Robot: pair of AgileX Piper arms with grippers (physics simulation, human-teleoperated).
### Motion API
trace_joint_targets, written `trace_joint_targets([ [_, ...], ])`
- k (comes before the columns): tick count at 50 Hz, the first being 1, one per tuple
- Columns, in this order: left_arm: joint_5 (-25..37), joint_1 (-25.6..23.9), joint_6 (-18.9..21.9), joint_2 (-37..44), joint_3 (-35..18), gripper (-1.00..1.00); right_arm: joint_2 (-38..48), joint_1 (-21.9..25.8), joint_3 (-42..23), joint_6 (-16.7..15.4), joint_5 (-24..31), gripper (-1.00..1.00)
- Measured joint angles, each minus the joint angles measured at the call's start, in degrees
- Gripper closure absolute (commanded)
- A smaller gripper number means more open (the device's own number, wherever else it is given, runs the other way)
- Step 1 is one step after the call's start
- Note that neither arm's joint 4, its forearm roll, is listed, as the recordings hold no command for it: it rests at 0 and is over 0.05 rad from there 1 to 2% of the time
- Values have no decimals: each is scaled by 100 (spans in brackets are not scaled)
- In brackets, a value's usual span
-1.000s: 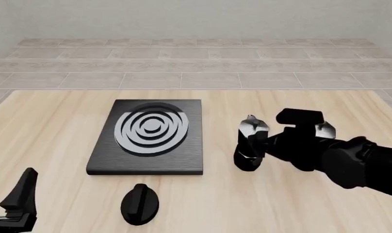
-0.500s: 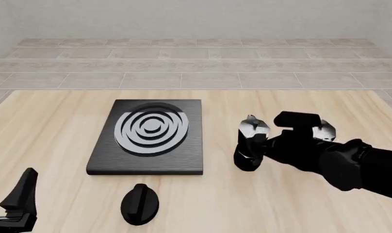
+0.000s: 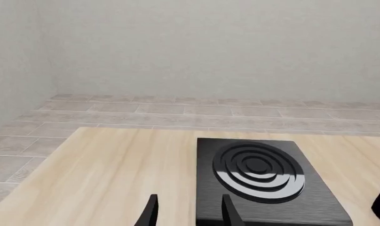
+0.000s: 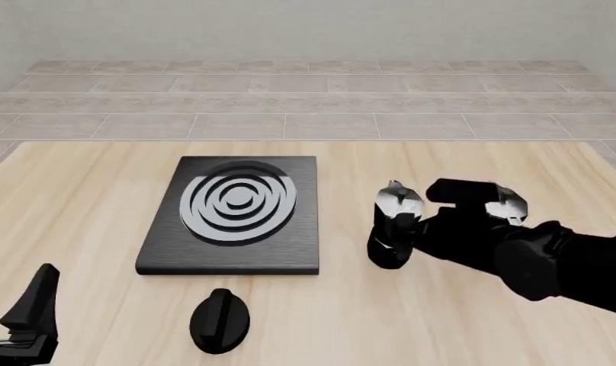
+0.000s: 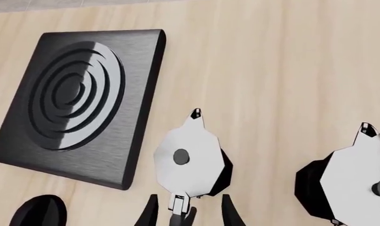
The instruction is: Put both moka pots on the stove.
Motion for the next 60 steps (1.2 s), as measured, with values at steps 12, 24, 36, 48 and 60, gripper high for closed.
trace_joint_targets([
  [12, -28, -4, 23, 33, 7, -100, 17, 15, 1, -22, -42, 100],
  [24, -55, -11, 50, 64, 14, -100, -32, 12, 44, -227, -41, 100],
  [36, -52, -10, 64, 54, 23, -100, -230, 149, 164, -589, -76, 100],
  [48, -41, -7, 71, 39, 23, -100, -530, 305, 205, -949, -114, 100],
  [60, -25, -3, 83, 17, 22, -100, -812, 436, 178, -1306, -156, 100],
])
